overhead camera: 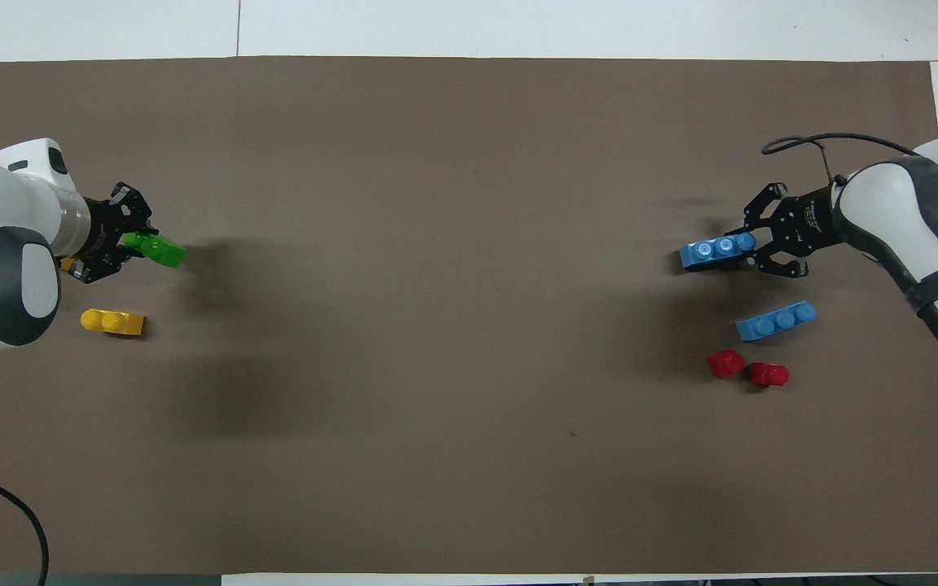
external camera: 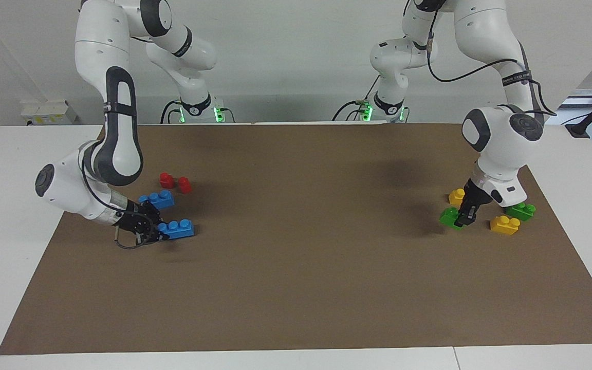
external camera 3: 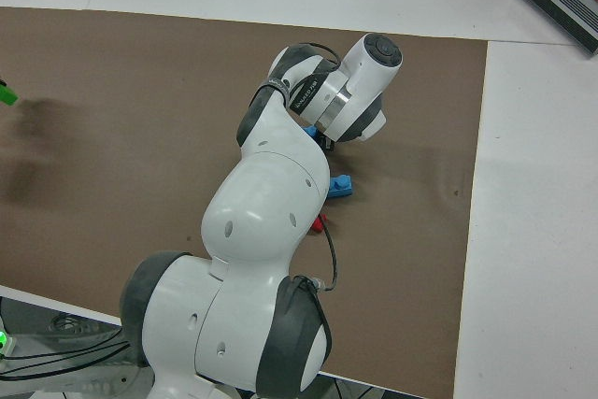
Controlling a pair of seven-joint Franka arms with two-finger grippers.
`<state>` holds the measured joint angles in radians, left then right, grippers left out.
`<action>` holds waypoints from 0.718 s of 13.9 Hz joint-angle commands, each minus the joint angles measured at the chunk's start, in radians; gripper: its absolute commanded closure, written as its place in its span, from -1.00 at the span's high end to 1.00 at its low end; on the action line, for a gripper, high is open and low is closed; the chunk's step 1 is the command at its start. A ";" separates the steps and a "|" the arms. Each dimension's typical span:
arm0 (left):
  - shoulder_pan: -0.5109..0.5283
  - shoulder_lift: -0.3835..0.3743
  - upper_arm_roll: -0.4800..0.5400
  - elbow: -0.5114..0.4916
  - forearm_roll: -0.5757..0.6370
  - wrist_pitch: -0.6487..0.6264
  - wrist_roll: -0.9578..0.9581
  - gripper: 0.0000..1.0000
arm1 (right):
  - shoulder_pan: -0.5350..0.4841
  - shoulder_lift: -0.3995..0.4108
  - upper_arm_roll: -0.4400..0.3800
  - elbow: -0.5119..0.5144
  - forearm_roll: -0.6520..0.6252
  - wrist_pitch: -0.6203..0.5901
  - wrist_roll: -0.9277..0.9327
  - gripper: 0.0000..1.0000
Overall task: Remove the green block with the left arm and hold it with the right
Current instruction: 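Open the right gripper on the blue brick while the left gripper releases green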
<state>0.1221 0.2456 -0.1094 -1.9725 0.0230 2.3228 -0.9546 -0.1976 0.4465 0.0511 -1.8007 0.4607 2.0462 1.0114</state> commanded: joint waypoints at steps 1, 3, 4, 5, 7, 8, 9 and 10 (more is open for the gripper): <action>-0.001 0.046 -0.001 0.011 0.047 0.033 0.017 -1.00 | -0.002 -0.026 0.001 -0.046 0.039 0.026 -0.030 -1.00; -0.001 0.050 -0.001 0.011 0.057 0.049 0.017 -1.00 | -0.002 -0.029 0.001 -0.066 0.039 0.048 -0.034 -1.00; -0.002 0.066 -0.003 0.012 0.083 0.062 0.017 -1.00 | -0.002 -0.029 0.001 -0.066 0.039 0.052 -0.034 -1.00; 0.001 0.067 -0.001 0.011 0.090 0.070 0.017 -1.00 | -0.003 -0.031 0.001 -0.062 0.039 0.049 -0.034 -0.07; 0.005 0.075 -0.001 0.009 0.092 0.085 0.019 -1.00 | -0.002 -0.034 0.001 -0.046 0.038 0.034 -0.030 1.00; 0.005 0.075 -0.001 0.009 0.092 0.087 0.020 -1.00 | 0.000 -0.040 0.003 -0.036 0.038 0.017 -0.030 1.00; 0.005 0.075 -0.003 0.009 0.092 0.087 0.022 -1.00 | 0.001 -0.055 0.001 -0.010 0.036 -0.016 -0.025 1.00; 0.005 0.075 -0.003 0.009 0.092 0.087 0.022 -1.00 | 0.001 -0.069 0.001 0.006 0.027 -0.046 -0.024 1.00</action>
<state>0.1222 0.3099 -0.1114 -1.9697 0.0955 2.3913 -0.9456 -0.1971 0.4225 0.0536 -1.8127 0.4837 2.0528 1.0105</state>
